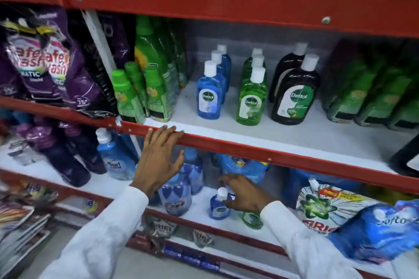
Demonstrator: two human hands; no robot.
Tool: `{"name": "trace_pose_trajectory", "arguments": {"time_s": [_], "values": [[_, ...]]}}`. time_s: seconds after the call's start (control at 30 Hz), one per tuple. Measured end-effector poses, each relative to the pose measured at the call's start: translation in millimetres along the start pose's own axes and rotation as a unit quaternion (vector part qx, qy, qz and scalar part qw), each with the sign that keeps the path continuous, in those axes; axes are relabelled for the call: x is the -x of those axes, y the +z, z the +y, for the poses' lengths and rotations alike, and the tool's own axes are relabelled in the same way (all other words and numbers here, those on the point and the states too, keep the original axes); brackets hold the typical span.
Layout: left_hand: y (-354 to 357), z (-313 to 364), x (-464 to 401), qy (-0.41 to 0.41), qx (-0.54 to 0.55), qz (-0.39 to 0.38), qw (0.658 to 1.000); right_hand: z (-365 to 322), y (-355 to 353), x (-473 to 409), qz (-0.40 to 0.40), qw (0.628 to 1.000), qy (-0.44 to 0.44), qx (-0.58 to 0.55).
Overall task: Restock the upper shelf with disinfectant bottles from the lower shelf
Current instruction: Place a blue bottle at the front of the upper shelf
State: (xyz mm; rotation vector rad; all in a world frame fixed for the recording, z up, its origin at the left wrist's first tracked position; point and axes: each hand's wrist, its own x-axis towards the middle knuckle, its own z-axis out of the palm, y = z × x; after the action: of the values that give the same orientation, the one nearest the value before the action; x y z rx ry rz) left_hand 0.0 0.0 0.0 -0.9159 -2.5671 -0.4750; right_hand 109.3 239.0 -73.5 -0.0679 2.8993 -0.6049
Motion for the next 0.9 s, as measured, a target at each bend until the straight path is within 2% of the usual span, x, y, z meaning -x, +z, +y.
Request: {"name": "trace_pose_trajectory", "arguments": {"time_s": [0.13, 0.3, 0.5, 0.73, 0.9], "values": [[-0.5, -6.2, 1.3, 0.009, 0.018, -0.006, 1.0, 5.3, 23.9, -16.6, -0.053, 0.998, 0.033, -0.008], [-1.0, -13.9, -2.6, 0.012, 0.018, -0.016, 1.0, 9.0, 28.9, -19.9, -0.017, 0.998, 0.036, -0.051], [-0.9, -21.1, -2.7, 0.006, 0.068, -0.002, 0.998, -36.6, -51.2, 11.9, 0.125, 0.986, 0.002, -0.113], [4.2, -16.1, -3.2, -0.016, 0.134, 0.02, 0.991, -114.6, -184.3, 27.9, 0.322, 0.925, -0.06, -0.194], [2.4, -15.9, -0.7, -0.024, 0.146, 0.012, 0.989, -131.1, -212.1, -23.0, 0.349, 0.921, -0.056, -0.161]]}}
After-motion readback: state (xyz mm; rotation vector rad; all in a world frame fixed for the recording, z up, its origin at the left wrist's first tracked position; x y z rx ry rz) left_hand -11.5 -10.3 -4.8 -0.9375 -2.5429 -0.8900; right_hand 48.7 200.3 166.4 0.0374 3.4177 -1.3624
